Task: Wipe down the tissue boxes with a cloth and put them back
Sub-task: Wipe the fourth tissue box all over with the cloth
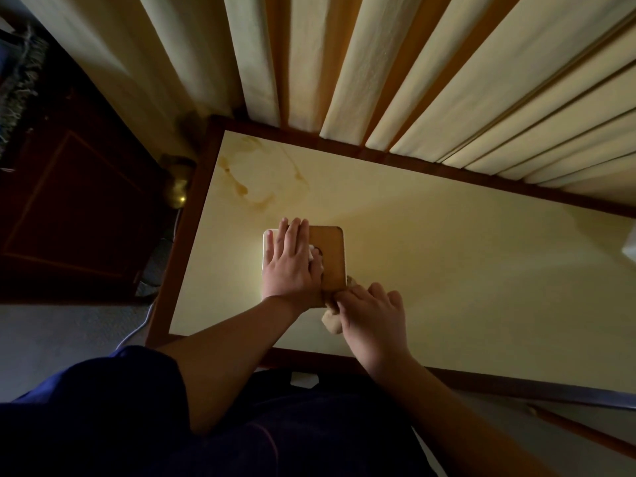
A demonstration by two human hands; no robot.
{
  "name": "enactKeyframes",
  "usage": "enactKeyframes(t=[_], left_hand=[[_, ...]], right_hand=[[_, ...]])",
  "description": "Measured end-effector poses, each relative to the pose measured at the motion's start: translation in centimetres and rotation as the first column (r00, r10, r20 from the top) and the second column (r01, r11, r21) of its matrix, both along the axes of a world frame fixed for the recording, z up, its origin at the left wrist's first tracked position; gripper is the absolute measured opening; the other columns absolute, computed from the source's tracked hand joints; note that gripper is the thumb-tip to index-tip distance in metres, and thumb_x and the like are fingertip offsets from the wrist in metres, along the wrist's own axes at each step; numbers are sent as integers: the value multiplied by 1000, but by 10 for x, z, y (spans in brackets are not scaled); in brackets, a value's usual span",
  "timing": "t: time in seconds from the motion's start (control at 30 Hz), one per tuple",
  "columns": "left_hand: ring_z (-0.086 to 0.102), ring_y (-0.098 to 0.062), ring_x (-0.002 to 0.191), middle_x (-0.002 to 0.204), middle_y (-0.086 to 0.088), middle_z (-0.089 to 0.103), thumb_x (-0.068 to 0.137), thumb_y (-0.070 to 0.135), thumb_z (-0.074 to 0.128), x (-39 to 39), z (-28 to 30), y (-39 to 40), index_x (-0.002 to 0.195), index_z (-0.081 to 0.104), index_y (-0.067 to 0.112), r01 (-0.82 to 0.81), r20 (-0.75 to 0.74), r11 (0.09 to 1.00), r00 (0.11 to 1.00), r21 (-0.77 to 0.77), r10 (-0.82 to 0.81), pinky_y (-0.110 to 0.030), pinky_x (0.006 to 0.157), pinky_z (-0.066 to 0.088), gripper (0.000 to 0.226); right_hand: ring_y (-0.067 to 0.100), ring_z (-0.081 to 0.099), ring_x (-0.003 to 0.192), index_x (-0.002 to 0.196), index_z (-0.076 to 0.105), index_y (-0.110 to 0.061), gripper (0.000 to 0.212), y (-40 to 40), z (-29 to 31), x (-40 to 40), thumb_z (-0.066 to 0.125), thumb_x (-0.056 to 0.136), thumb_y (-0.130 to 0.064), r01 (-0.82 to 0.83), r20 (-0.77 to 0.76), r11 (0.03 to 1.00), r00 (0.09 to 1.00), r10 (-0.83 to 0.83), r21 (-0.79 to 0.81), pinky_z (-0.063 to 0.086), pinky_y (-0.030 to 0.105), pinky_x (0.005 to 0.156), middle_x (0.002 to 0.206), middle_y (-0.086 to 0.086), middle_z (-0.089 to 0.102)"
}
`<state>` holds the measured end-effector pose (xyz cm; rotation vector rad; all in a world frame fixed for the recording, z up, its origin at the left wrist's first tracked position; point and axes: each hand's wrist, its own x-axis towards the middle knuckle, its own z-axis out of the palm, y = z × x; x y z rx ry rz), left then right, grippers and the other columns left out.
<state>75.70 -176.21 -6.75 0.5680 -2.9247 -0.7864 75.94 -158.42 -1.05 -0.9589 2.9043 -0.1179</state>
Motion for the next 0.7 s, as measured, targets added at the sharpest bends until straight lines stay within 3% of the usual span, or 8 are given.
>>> enactKeyframes(t=[0.07,0.13,0.2,0.27,0.37,0.6,0.7], left_hand=[[11,-27,159,167,-8,29,102,39,25,-2,-1,0,162,29,11,7,3,1000,1000,-3,-7,-49,130,4,66],[16,-29,159,165,-10,34,101,39,25,-3,-2,0,160,34,9,-6,-4,1000,1000,7,6,-50,130,7,66],[18,-30,158,164,-11,36,101,38,26,-4,-3,0,159,36,8,-9,-9,1000,1000,6,9,-51,129,8,66],[19,-30,158,163,-12,37,101,38,27,-3,-2,1,159,36,8,-9,-20,1000,1000,11,10,-51,130,8,65],[16,-28,158,164,-9,34,104,36,26,-1,1,3,160,34,10,-6,-27,1000,1000,-11,6,-49,130,6,62],[12,-27,159,165,-8,32,104,37,26,0,4,3,160,31,10,1,-7,1000,1000,-12,-1,-48,130,4,63],[14,-28,159,165,-10,34,103,39,23,-2,4,3,160,33,9,-13,0,1000,1000,2,13,-50,130,6,65]], right_hand=[[27,58,75,71,64,-26,26,-10,7,-6,44,87,-32,32,41,999,999,-33,41,34,38,70,78,-6,66],[25,57,79,71,60,-25,8,-20,13,-19,57,78,-28,57,97,993,993,-67,107,31,38,74,75,-7,62],[26,60,88,78,61,-24,9,-34,17,-37,68,83,-25,79,134,989,986,-97,128,34,41,79,80,-7,63],[27,60,100,94,69,-25,11,-51,18,-61,59,96,-28,121,123,982,983,-139,142,35,44,88,93,-5,67],[27,59,107,108,74,-29,25,-76,22,-92,52,100,-21,168,64,969,981,-182,179,35,46,95,101,-4,70],[28,60,109,111,73,-28,27,-73,18,-92,49,102,-19,153,44,976,986,-161,156,36,46,96,107,-3,70],[33,63,93,92,72,-24,11,-54,12,-70,62,93,-21,115,49,987,991,-121,111,40,46,86,91,-1,69]])
